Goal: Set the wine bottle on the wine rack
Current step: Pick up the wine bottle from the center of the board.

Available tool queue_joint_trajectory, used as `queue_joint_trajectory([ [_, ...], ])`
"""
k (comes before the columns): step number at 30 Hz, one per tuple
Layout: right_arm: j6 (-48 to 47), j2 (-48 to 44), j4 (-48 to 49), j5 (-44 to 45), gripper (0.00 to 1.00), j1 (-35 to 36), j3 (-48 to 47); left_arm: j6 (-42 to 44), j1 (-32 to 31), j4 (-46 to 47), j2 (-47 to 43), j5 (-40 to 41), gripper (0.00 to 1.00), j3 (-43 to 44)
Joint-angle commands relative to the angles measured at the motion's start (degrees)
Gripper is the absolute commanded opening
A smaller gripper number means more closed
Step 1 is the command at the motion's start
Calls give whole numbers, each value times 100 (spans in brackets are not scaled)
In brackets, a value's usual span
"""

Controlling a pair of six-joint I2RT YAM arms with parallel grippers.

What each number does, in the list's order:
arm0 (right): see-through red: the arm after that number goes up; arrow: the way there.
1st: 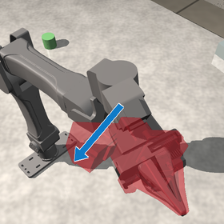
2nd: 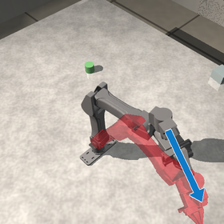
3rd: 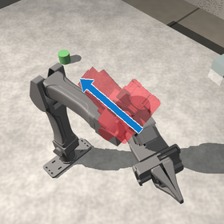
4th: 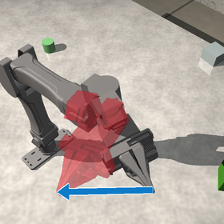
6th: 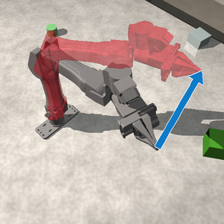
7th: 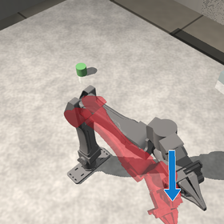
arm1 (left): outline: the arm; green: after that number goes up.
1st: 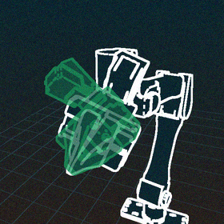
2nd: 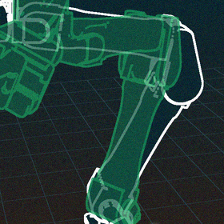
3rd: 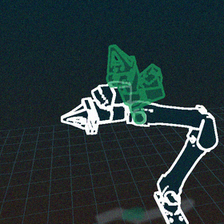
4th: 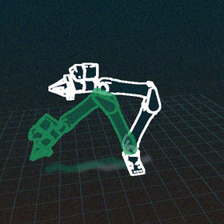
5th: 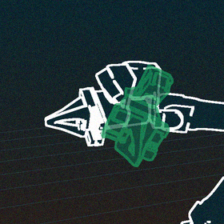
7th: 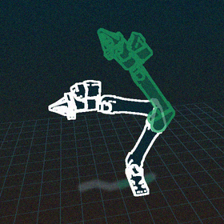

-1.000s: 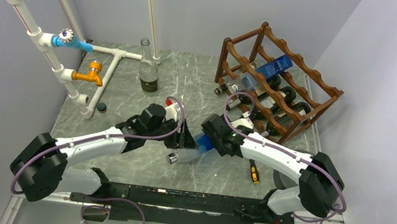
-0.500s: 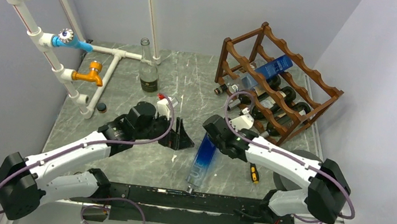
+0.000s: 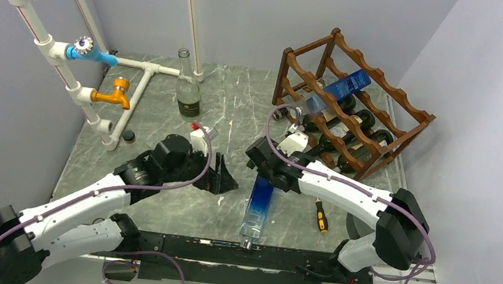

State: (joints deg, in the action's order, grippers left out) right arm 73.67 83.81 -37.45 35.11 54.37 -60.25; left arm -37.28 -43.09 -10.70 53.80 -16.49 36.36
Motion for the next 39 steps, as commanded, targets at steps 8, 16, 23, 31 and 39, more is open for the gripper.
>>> queue_joint_trajectory([
  [8, -304, 764, -758, -803, 99, 210, -206, -14, -8, -515, -1460, 1174, 100, -265],
  [16, 40, 2172, -1281, -1028, 82, 326, -931, -28, -12, -1016, -1926, 1359, 100, -360],
  [23, 458, 1968, -1363, -759, 43, 320, -930, -119, -7, -1172, -2122, 1207, 99, -518],
  [31, 925, 1359, -1947, -113, 0, 157, -1365, -200, -10, -936, -1886, 1015, 99, -587],
  [39, 1073, 900, -1897, 304, 0, 37, -1484, -339, -13, -615, -1374, 484, 100, -685],
])
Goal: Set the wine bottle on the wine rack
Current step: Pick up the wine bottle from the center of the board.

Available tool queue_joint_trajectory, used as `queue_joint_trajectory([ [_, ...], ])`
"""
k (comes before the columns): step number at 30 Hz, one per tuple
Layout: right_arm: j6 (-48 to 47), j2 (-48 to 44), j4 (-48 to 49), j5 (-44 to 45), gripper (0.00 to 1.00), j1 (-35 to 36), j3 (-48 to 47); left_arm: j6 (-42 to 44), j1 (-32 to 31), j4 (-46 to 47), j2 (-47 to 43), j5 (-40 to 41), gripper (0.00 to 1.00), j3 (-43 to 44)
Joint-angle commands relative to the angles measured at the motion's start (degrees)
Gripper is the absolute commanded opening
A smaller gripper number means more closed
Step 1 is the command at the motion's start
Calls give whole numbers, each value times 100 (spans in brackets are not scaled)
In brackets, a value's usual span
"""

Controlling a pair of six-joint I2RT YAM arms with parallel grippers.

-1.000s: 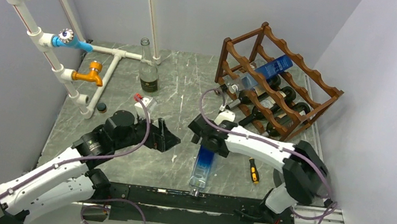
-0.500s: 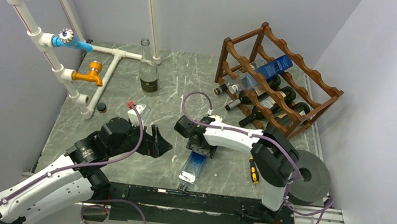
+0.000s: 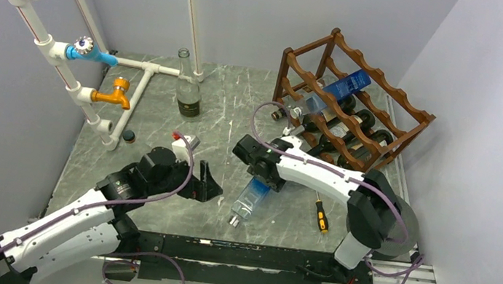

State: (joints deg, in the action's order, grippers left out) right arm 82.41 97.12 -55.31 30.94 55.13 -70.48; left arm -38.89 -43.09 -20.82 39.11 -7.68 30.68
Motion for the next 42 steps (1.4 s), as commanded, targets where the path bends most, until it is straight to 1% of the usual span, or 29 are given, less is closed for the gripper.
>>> queue_joint_trajectory([
  [1, 164, -450, -112, 759, 0, -50, -505, -220, -5, 474, 129, -467, 100, -160],
  [6, 158, -554, -336, 915, 0, -137, -743, -417, -10, 1148, 358, -913, 99, -392],
  [10, -50, -867, -1, 754, 0, -289, -586, -477, -10, 1922, 666, -1331, 99, -629],
  [11, -78, -949, 72, 728, 0, -337, -528, -472, -8, 2107, 772, -1419, 99, -652],
  [14, -37, -1142, 25, 722, 0, -460, -470, -459, -4, 2489, 1198, -1638, 87, -640],
  [15, -9, -1176, -20, 747, 0, -493, -482, -456, -6, 2599, 1325, -1720, 85, -620],
  [17, 13, -1210, -96, 797, 0, -543, -493, -487, -12, 2866, 1568, -1952, 84, -582],
  [23, -18, -1337, -128, 821, 0, -842, -407, -702, -14, 3610, 2187, -2487, 85, -437],
  [25, -43, -1428, -38, 827, 0, -947, -305, -748, -13, 3741, 2317, -2586, 85, -389],
  [30, -164, -1703, 257, 842, 0, -1218, -9, -812, -9, 3979, 2403, -2669, 91, -357],
  [32, -198, -1796, 323, 888, 0, -1306, 84, -832, -11, 4071, 2455, -2715, 92, -321],
  [34, -279, -1866, 432, 920, 0, -1391, 148, -859, -8, 4153, 2566, -2766, 89, -257],
  [38, -466, -1919, 593, 880, 0, -1573, 159, -936, -7, 4322, 2786, -2850, 79, -123],
  [40, -542, -1924, 680, 848, 0, -1655, 157, -962, -7, 4383, 2881, -2865, 78, -51],
  [42, -605, -1935, 764, 807, 0, -1740, 172, -934, -21, 4357, 2987, -2862, 79, 62],
])
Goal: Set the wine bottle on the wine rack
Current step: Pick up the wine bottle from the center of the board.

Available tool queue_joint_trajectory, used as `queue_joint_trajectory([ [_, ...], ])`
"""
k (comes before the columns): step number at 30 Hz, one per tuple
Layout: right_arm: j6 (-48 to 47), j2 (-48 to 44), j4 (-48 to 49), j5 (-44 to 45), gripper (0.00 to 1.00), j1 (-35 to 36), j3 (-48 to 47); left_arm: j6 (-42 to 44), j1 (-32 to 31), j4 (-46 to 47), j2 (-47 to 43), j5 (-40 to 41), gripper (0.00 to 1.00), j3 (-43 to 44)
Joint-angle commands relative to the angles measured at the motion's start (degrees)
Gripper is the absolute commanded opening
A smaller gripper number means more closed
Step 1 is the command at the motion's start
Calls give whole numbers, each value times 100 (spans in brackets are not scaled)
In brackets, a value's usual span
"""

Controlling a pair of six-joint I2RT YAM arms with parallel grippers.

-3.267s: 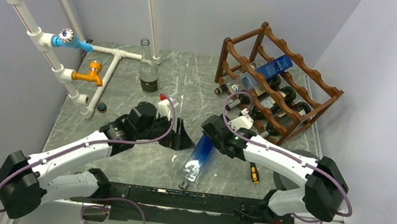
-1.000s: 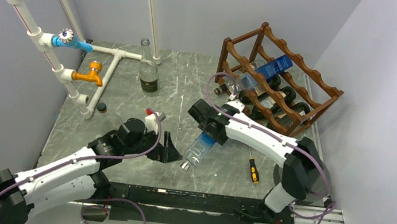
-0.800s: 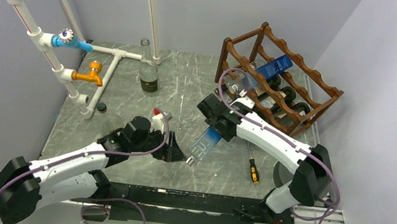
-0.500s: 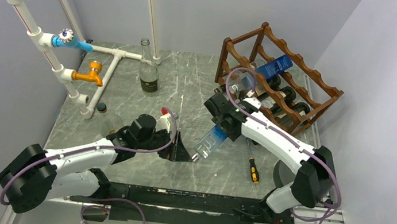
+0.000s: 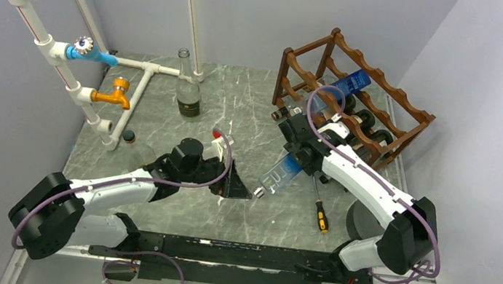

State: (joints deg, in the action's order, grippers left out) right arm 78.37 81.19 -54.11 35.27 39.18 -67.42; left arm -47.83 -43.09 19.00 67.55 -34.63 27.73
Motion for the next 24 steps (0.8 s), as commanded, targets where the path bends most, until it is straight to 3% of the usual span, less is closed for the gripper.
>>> queue_joint_trajectory([
  [1, -230, -345, 692, 349, 0, -173, -127, -20, -26, 357, 182, -167, 80, 411],
  [8, -368, -274, 1043, 54, 0, -475, -62, 8, -138, 428, 494, -172, 80, 645],
  [16, -483, -201, 1340, -272, 0, -789, -26, 87, -239, 369, 830, -32, 66, 950],
  [24, -598, -263, 1552, -589, 0, -1039, 58, 418, -235, -277, 1166, 435, 80, 1514],
])
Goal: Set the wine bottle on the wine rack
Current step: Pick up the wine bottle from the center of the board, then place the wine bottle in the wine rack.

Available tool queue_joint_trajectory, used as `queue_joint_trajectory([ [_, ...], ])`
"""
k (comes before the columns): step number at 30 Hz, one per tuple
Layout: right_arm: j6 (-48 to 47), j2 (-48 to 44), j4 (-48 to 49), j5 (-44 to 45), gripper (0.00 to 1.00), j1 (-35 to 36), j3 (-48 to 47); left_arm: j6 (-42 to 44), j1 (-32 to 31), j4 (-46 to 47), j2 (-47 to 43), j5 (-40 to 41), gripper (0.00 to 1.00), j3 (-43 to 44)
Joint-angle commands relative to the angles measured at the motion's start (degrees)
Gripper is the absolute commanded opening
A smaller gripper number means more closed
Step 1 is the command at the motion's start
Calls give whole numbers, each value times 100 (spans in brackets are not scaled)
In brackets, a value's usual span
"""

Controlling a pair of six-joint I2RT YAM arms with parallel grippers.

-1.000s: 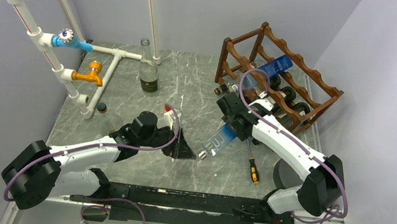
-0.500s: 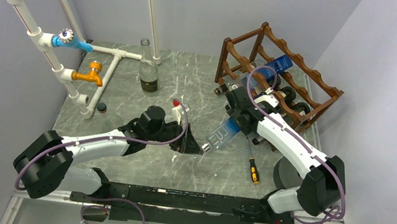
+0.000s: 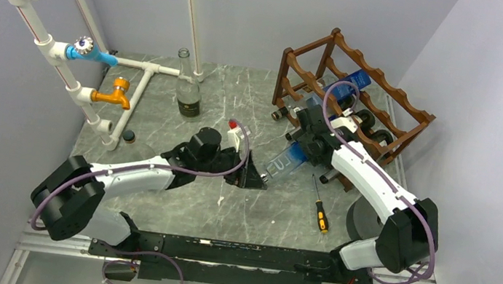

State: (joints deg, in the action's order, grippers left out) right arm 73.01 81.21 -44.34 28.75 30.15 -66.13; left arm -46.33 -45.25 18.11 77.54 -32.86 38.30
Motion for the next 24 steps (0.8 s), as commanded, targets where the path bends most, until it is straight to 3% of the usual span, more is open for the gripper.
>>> queue_joint_trajectory([
  [1, -69, -280, 609, 28, 0, -174, -55, 294, -14, -227, 234, 278, 80, 531],
  [9, -121, -321, 723, -173, 0, -370, -4, 317, -10, -474, 612, 614, 67, 847],
  [13, -121, -362, 789, -241, 0, -436, 72, 309, 12, -642, 623, 865, 67, 878],
  [18, -162, -354, 828, -329, 0, -492, 89, 250, 16, -618, 355, 1227, 78, 600],
  [24, -160, -378, 926, -422, 0, -535, 168, 129, 43, 84, 650, 574, 76, 689],
])
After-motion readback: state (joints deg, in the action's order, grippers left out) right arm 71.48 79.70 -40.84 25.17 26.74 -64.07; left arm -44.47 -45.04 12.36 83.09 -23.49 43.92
